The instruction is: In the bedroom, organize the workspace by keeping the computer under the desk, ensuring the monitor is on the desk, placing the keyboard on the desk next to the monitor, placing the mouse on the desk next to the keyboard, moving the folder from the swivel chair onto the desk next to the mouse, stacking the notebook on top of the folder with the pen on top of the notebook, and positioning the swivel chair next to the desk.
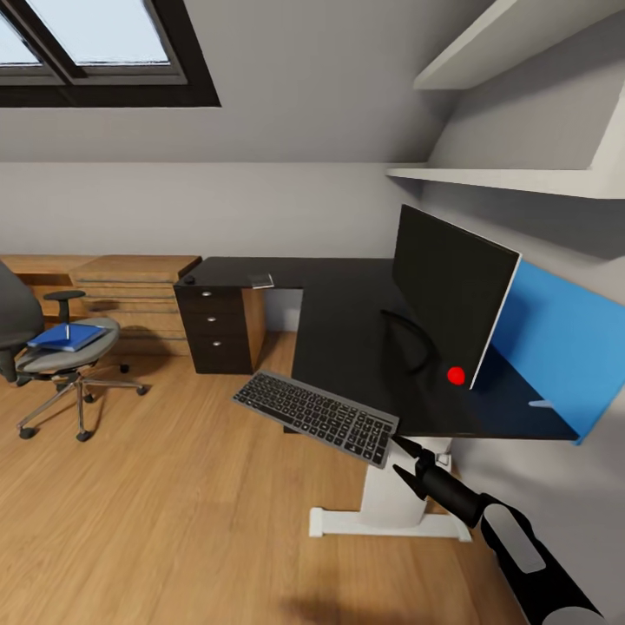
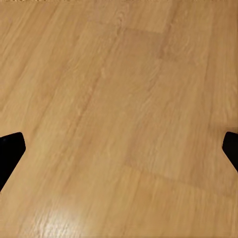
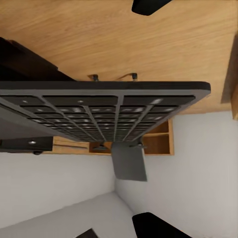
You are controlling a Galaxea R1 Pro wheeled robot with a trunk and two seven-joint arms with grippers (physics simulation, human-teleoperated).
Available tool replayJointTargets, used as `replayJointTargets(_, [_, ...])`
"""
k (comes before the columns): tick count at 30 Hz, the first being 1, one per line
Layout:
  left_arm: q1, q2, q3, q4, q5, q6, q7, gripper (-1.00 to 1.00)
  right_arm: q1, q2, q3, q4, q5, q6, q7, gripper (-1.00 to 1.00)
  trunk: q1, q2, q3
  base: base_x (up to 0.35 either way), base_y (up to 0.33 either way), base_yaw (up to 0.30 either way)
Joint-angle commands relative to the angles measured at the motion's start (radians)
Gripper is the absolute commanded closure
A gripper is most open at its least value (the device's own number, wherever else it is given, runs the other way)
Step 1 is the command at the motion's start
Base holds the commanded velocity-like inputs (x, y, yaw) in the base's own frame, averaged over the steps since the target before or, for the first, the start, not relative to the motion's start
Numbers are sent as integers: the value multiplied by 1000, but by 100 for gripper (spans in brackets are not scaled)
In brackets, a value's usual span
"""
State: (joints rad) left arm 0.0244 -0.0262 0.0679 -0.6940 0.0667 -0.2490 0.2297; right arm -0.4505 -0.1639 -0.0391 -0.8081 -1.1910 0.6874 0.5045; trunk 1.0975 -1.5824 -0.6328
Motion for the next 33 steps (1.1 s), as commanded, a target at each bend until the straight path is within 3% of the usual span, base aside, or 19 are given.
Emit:
replayJointTargets(1, [0, -1, 1, -1, 7, -3, -1, -100, -1, 0, -2, 2, -3, 7, 0, -100, 0, 0, -1, 145, 120, 0])
replayJointTargets(33, [0, 0, 1, -1, 8, -4, -1, -100, -1, 1, 1, 35, -1, 7, -1, -100, 0, 0, -1, 45, 39, 0])
